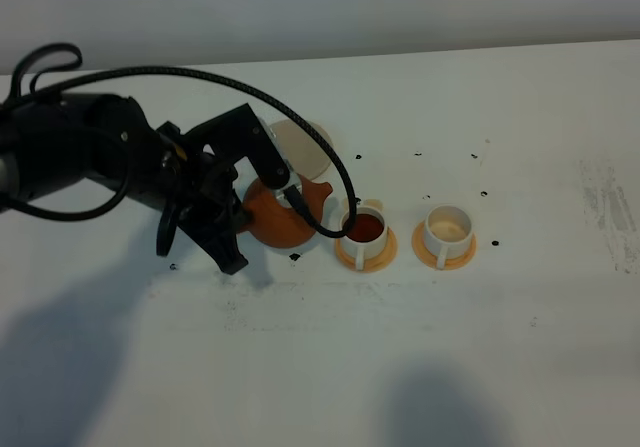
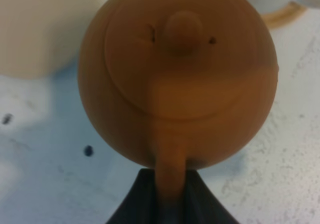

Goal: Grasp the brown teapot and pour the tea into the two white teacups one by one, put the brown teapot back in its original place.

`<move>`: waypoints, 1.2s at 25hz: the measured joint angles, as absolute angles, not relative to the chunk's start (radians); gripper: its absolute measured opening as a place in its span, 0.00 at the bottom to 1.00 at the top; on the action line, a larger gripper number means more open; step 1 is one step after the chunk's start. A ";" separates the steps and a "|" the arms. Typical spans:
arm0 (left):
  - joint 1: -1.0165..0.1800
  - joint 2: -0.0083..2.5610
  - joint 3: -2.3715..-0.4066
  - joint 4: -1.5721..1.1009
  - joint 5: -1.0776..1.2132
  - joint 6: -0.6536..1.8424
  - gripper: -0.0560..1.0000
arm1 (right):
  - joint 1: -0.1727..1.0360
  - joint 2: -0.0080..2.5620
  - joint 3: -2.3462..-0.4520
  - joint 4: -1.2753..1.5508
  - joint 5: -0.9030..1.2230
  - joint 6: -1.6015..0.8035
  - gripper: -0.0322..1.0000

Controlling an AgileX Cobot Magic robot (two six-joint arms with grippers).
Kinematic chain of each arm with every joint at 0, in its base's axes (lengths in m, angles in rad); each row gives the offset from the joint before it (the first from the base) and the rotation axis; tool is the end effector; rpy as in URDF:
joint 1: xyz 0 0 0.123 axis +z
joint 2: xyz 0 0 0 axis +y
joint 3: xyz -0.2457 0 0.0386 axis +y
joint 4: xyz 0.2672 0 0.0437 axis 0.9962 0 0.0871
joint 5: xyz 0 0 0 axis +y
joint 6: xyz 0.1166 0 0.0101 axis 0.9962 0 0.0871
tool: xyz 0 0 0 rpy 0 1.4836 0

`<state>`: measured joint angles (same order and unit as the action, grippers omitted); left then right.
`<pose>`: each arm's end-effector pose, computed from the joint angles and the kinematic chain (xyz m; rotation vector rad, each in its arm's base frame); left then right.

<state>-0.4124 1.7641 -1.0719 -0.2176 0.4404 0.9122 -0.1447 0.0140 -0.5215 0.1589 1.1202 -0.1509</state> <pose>0.3420 -0.1614 0.1195 1.4166 2.1802 -0.0113 0.0693 0.0068 0.2754 -0.0203 2.0854 0.0121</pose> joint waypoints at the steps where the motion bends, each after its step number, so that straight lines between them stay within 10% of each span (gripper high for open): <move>1: -0.412 1.764 -1.060 -0.228 0.423 0.912 0.13 | -0.145 0.014 -0.521 0.159 1.120 -0.151 0.44; 30: -0.405 1.706 -0.979 -0.294 0.298 0.961 0.13 | -0.145 0.014 -0.521 0.159 1.120 -0.151 0.44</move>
<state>-0.4046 1.7057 -0.9792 -0.2937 0.2975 0.9614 -0.1447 0.0140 -0.5215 0.1589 1.1202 -0.1509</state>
